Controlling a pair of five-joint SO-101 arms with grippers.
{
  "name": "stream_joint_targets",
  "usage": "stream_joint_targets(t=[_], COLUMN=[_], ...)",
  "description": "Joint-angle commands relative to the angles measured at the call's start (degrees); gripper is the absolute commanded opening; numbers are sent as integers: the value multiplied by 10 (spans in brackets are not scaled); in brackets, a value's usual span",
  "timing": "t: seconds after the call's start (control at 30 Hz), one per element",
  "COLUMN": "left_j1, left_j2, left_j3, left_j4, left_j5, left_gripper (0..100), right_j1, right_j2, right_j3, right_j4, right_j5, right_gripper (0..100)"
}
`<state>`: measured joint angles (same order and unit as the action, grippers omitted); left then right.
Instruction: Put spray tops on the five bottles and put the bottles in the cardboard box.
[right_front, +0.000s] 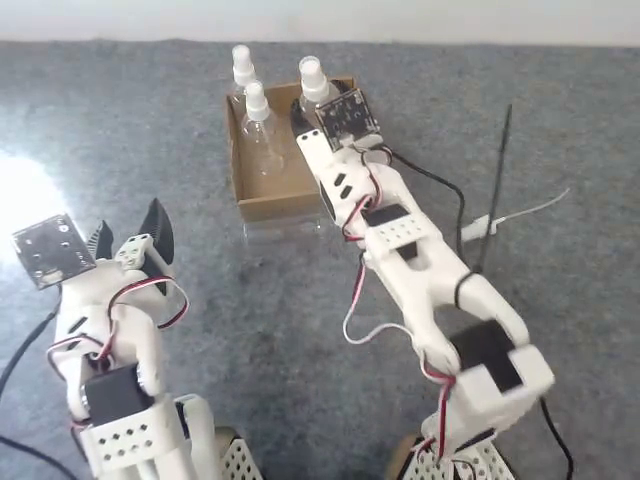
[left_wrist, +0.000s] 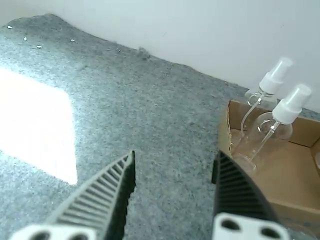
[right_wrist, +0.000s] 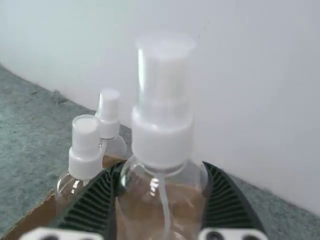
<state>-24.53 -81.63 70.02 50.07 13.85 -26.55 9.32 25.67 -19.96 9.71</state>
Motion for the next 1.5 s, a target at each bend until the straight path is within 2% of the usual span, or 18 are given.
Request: stream_joint_targets(t=[0.0, 0.33, 0.77, 1.47], left_j1=[-3, -3, -3, -3], left_j2=[-7, -7, -7, -7], left_j3=[-5, -4, -1, -1], left_j4=[-14, -13, -13, -13], left_j5=[6, 6, 6, 6], left_gripper=[232, 232, 232, 232], right_j1=[5, 20, 27, 16], right_j2=[49, 180, 353, 434], right_j3=[-98, -257, -428, -495], right_j4=[-18, -15, -14, -13], right_j5=[4, -101, -101, -100], right_gripper=[102, 102, 98, 102])
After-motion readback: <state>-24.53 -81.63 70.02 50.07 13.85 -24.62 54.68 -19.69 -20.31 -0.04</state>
